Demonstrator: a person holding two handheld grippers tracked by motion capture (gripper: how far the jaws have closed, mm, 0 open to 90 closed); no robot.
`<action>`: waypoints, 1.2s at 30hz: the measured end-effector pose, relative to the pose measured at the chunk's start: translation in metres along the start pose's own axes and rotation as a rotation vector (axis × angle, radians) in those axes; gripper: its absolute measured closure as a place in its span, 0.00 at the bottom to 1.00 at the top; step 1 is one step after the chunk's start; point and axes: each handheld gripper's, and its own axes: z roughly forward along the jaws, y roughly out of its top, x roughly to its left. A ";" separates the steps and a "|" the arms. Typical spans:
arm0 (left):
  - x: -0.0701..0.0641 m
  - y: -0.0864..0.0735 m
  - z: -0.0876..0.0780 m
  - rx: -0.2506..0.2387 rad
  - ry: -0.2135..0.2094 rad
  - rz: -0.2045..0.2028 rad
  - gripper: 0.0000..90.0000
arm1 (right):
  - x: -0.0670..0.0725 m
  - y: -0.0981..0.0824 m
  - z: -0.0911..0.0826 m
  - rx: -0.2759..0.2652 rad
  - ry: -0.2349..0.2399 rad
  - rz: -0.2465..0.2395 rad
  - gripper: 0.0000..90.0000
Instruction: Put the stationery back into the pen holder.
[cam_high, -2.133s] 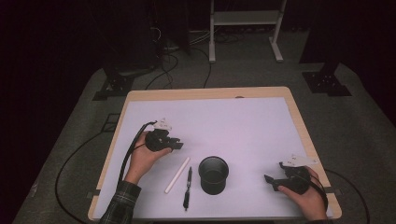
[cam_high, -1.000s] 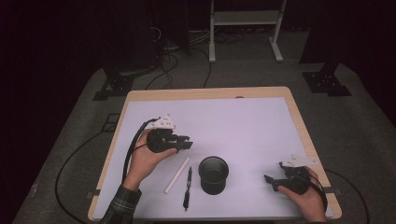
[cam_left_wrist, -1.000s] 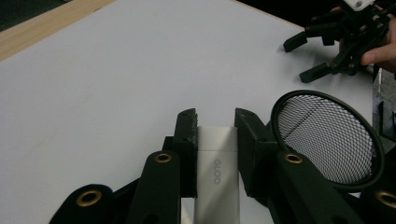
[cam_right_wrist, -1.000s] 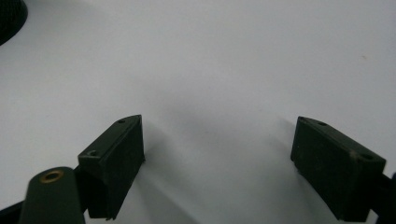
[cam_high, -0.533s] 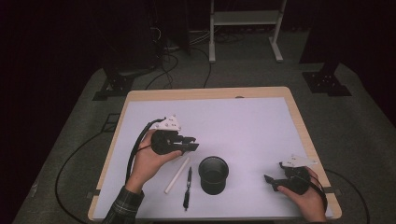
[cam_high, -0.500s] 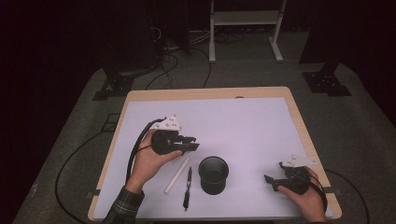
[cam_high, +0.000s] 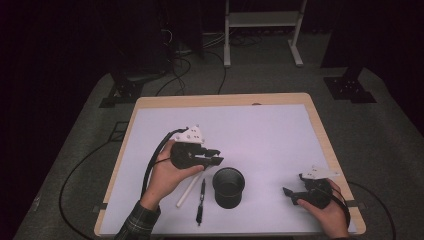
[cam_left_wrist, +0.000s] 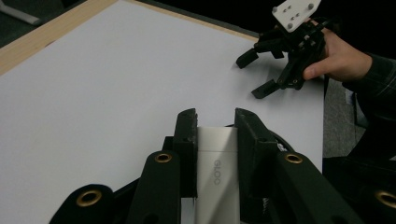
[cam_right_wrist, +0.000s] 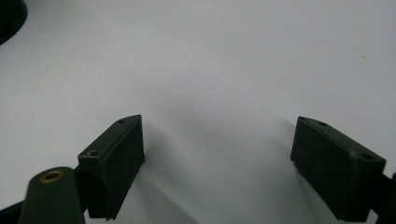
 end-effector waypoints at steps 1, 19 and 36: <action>-0.002 0.001 0.001 0.000 -0.005 0.004 0.79 | 0.000 0.000 0.000 0.000 0.000 0.000 0.18; -0.024 0.021 0.022 -0.035 -0.098 0.049 0.79 | 0.000 0.000 0.000 0.001 -0.001 -0.001 0.18; -0.025 0.017 0.043 -0.010 -0.122 0.047 0.79 | 0.000 0.000 0.000 0.001 -0.001 -0.001 0.18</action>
